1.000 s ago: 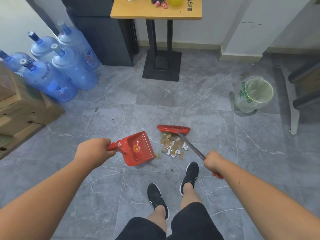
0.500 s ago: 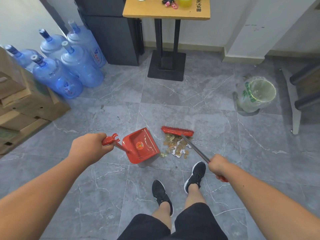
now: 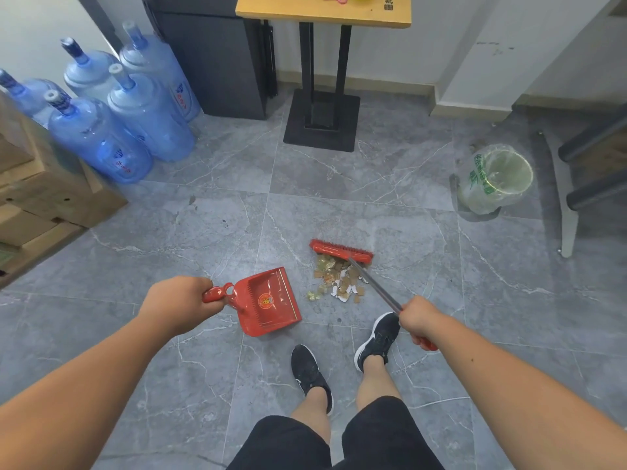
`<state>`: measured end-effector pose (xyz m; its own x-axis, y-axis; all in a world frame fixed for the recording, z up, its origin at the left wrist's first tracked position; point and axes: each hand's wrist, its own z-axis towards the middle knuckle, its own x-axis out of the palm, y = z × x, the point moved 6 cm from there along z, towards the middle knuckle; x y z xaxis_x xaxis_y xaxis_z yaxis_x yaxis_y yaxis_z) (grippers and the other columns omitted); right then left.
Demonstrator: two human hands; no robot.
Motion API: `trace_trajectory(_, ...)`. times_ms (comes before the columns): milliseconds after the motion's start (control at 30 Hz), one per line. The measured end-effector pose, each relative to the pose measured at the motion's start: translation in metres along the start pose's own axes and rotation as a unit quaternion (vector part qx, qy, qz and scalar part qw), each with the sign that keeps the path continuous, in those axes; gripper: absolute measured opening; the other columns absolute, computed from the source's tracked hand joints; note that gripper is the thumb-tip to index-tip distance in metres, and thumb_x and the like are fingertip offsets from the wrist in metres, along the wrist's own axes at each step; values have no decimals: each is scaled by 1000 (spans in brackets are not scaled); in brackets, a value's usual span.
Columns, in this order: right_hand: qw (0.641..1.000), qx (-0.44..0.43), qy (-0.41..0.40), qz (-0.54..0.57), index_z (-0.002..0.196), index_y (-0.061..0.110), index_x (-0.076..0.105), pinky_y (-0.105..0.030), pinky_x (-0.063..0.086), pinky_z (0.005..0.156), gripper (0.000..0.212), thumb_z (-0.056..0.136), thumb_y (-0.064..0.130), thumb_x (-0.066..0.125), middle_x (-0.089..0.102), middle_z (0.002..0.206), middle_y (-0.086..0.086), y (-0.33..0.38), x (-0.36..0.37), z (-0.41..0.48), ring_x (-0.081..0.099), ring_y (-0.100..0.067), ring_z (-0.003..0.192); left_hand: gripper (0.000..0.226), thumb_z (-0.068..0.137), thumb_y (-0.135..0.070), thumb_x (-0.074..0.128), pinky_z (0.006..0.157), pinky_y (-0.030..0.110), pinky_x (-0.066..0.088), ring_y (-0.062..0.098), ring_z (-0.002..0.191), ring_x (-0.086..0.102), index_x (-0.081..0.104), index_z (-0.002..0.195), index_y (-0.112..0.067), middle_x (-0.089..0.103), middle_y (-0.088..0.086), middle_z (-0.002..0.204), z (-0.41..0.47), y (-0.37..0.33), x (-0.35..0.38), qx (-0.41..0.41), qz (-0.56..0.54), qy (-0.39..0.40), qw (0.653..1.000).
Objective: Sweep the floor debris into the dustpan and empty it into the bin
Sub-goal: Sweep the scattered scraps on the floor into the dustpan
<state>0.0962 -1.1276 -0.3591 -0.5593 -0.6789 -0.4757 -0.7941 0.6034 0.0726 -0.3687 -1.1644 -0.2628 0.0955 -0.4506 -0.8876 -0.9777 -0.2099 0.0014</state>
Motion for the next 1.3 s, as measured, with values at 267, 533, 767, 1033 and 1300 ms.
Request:
trace_trajectory(267,998,14,27,60,105,-2,59,-21,37,43,25,87,-1,42,53,59,-18,3,30,-4,36,-13,22,48,89,-64,60,51,27,37,17,59,56,56,68,-21,57,-4,60,2,-28,29,-4,-43,-3,999)
trace_trajectory(533,995,23,49,87,107,-2,64,-21,35,43,27,88,-2,45,52,48,-15,7,52,-15,36,-14,24,47,93,-62,52,58,28,44,19,65,62,54,70,-21,59,-4,63,13,-66,40,-13,-56,2,998)
trace_trajectory(767,991,25,86,101,101,1,60,-20,29,45,22,87,-3,43,51,50,-16,6,74,-32,33,-12,31,46,92,-61,56,52,27,40,17,62,60,56,70,-20,60,-3,64,20,-56,35,-16,-62,4,998)
trace_trajectory(1033,982,6,122,144,128,10,58,-21,25,49,40,89,3,48,44,60,-11,-2,73,-47,35,-17,46,47,90,-61,59,52,26,38,11,56,53,52,66,-22,59,-5,62,15,-48,41,-16,-62,4,998)
trace_trajectory(1300,969,16,128,210,113,24,67,-18,31,41,28,93,10,54,50,55,-6,-7,44,-60,41,-14,41,46,91,-61,57,51,25,40,12,59,59,62,72,-19,62,-4,65,13,-37,45,-15,-61,17,998)
